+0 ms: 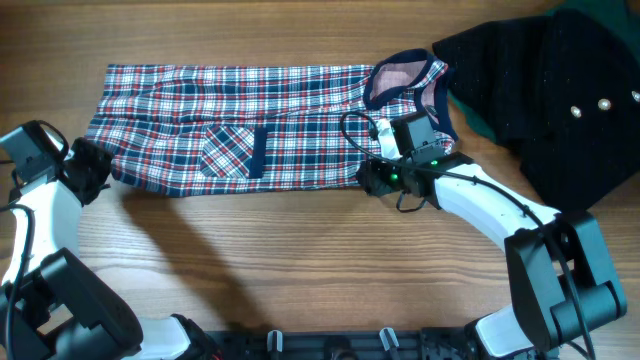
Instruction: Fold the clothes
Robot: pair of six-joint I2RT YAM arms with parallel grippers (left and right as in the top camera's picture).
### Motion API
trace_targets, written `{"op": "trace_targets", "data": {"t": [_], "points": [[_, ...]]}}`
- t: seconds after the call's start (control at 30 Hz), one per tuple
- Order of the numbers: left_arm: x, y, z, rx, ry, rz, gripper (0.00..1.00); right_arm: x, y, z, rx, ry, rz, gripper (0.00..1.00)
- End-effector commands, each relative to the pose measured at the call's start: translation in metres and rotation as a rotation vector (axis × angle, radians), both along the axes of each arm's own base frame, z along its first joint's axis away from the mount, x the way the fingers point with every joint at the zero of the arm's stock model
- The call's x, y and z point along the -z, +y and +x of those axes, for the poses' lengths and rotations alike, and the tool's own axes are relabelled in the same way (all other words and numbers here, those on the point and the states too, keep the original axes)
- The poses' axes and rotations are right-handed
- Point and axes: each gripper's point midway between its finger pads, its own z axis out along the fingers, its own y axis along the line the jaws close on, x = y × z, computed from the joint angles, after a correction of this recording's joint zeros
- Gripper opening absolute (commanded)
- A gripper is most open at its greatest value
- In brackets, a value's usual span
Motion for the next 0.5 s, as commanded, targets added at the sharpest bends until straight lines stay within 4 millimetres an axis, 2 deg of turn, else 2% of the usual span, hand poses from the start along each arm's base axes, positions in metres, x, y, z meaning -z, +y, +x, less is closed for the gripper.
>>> {"op": "trace_targets", "data": {"t": [0.0, 0.13, 0.3, 0.47], "points": [[-0.001, 0.000, -0.003, -0.003, 0.009, 0.015, 0.04, -0.001, 0.013, -0.007, -0.068, 0.017, 0.034, 0.57], [0.000, 0.000, -0.004, -0.002, 0.017, 0.011, 0.04, -0.003, 0.021, -0.009, -0.100, 0.002, 0.033, 0.57], [0.003, -0.003, -0.009, -0.004, 0.039, 0.000, 0.04, -0.008, 0.025, 0.005, -0.096, -0.065, 0.042, 0.53], [0.005, -0.001, -0.012, -0.014, 0.055, 0.008, 0.04, 0.008, 0.025, 0.002, -0.099, -0.026, 0.036, 0.52]]}}
